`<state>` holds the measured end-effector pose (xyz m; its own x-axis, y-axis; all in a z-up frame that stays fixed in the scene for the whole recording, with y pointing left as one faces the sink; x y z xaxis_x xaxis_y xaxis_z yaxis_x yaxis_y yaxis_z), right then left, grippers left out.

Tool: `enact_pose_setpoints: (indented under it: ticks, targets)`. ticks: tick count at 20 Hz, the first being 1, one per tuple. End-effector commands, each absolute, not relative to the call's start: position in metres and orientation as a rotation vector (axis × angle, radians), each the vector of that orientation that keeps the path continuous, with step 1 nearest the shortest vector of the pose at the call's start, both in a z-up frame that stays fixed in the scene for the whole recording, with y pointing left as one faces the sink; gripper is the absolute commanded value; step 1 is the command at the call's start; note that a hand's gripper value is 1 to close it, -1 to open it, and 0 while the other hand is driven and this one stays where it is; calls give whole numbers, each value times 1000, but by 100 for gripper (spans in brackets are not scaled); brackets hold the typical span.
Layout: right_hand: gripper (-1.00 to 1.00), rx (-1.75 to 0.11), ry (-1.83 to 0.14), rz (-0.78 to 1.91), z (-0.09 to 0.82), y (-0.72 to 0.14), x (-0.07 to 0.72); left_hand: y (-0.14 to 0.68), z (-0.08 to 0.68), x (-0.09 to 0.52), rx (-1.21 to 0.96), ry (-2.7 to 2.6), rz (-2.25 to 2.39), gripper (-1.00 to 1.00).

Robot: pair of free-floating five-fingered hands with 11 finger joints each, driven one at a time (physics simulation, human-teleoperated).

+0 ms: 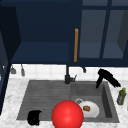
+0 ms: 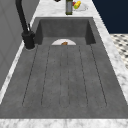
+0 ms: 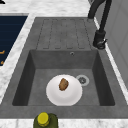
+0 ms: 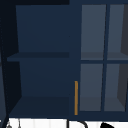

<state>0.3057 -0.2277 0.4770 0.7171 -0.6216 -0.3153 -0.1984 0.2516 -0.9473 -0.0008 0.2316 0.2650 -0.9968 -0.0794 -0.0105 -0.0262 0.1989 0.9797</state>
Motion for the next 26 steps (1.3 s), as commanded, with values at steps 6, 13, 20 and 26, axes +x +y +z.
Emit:
enact_pose_setpoints:
  ticks: [6,13,20,26]
  targets:
    - [-100,-1351,650,-197,467,-233,303,232,265,-1,106,-2399,-1959,0]
    - [-100,-1359,522,-72,456,-233,302,232,265,-1,106,-2399,-1959,0]
    - [-100,-1321,382,58,438,-233,303,232,265,-1,106,-2399,-1959,0]
    - [-100,-1309,257,159,418,-233,303,232,265,-1,106,-2399,-1959,0]
